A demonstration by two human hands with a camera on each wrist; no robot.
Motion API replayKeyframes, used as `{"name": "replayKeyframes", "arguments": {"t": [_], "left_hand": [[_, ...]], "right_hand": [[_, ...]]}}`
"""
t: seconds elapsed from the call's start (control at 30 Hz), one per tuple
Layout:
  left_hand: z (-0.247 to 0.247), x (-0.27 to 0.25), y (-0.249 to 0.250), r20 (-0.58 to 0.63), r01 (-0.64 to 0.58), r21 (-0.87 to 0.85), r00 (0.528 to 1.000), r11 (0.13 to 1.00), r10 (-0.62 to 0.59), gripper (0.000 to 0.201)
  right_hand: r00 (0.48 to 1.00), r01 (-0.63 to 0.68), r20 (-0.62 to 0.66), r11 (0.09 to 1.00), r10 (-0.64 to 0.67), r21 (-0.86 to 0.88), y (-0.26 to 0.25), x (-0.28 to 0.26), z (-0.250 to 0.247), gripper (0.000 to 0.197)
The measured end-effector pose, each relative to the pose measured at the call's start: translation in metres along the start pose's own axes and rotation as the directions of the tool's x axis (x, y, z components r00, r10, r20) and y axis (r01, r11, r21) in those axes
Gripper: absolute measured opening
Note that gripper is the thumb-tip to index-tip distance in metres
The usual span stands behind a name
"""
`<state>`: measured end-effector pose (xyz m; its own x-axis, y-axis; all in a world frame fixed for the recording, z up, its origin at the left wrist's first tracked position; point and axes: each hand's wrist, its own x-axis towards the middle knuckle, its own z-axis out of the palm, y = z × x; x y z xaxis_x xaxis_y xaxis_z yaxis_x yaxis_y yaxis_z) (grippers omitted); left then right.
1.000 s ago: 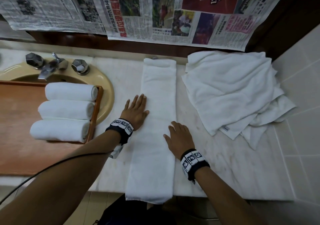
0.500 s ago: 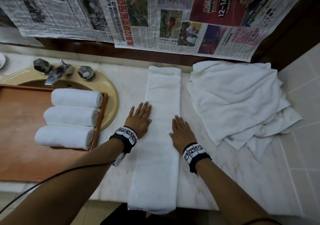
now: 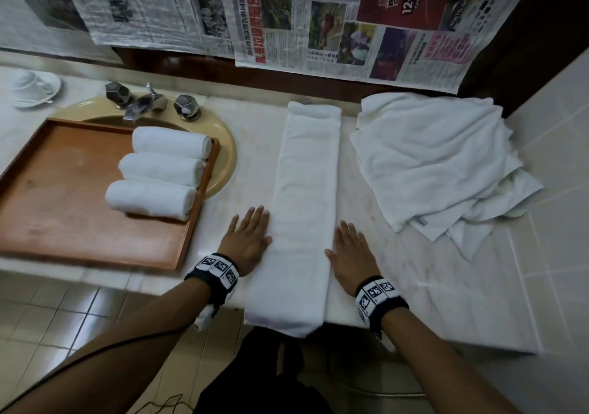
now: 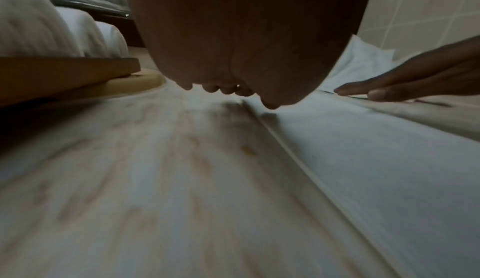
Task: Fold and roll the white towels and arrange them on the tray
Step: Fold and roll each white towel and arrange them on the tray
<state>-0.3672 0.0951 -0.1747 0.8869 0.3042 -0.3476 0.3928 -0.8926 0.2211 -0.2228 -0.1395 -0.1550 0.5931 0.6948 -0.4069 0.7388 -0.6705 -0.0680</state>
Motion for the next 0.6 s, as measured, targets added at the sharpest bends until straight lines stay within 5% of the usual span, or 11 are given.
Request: {"name": "replayKeyframes", "arguments": {"t": [0.27, 0.33, 0.6], "left_hand": [[0.052, -0.099, 0.034, -0.074, -0.293, -0.028, 0.954, 0.956, 0.291, 0.058], [0.063, -0.110, 0.034, -0.044, -0.290, 0.009, 0.956, 0.957, 0.290, 0.058], [0.048, -0.078, 0.031, 0.066, -0.227, 0.045, 0.972, 0.973, 0.224, 0.064]], "right_hand": [[0.973, 0.216, 0.061, 0.970, -0.224, 0.108, -0.050, -0.079, 0.042, 0.066], [0.972, 0.180, 0.136, 0.980, -0.191, 0.089, -0.056, -0.088, 0.051, 0.071], [0.984, 0.154, 0.081, 0.986, -0.158, 0.062, -0.053, -0.059, 0.043, 0.101]]}}
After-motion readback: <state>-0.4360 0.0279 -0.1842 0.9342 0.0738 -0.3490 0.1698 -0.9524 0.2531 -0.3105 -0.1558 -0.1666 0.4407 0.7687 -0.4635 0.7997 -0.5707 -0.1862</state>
